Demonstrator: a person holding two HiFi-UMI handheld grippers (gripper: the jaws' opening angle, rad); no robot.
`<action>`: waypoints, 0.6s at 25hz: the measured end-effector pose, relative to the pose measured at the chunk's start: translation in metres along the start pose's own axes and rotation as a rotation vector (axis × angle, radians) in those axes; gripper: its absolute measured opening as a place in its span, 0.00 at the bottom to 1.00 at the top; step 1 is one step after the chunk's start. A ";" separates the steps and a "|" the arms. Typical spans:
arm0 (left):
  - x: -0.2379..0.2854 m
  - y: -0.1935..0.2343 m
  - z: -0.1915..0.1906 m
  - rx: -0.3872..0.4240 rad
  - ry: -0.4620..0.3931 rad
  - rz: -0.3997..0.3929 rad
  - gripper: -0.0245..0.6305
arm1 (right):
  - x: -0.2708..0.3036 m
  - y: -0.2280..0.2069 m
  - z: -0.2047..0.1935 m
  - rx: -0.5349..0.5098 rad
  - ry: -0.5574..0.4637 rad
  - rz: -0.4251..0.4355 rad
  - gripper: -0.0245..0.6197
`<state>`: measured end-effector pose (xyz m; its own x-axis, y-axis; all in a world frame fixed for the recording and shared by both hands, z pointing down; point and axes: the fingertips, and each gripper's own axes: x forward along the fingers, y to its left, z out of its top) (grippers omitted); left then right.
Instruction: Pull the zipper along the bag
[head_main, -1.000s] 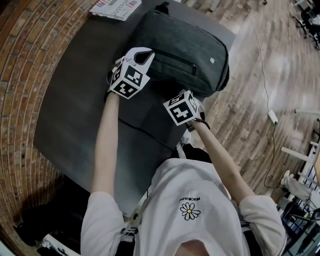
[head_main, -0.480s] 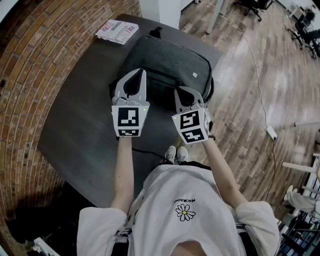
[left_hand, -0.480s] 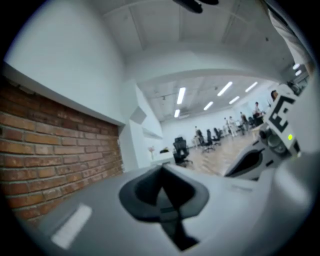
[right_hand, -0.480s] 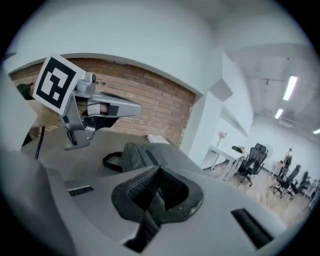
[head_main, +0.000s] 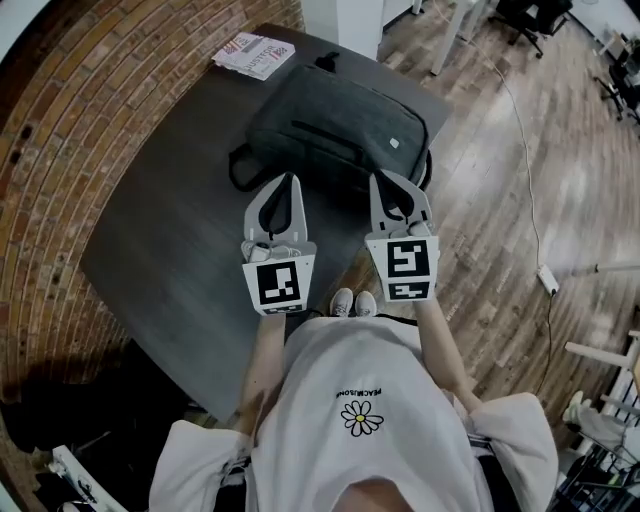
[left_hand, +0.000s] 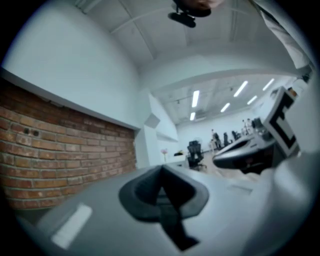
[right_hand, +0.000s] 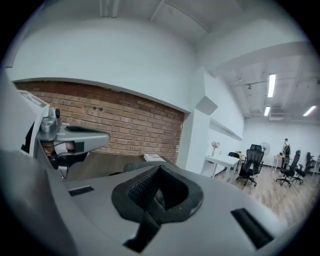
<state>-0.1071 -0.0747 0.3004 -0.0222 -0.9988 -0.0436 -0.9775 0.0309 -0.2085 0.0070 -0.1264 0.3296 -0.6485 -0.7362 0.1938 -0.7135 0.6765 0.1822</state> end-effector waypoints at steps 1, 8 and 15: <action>-0.003 -0.004 -0.009 -0.005 0.036 -0.001 0.04 | -0.003 0.001 -0.003 0.016 0.000 0.003 0.04; -0.017 -0.024 -0.042 -0.034 0.135 -0.011 0.04 | -0.011 0.019 -0.040 0.058 0.072 0.060 0.04; -0.022 -0.018 -0.047 -0.054 0.167 0.026 0.04 | -0.012 0.024 -0.044 0.053 0.075 0.082 0.04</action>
<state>-0.0992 -0.0553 0.3515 -0.0779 -0.9902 0.1158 -0.9858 0.0592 -0.1569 0.0094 -0.1008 0.3742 -0.6846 -0.6737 0.2783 -0.6735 0.7306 0.1123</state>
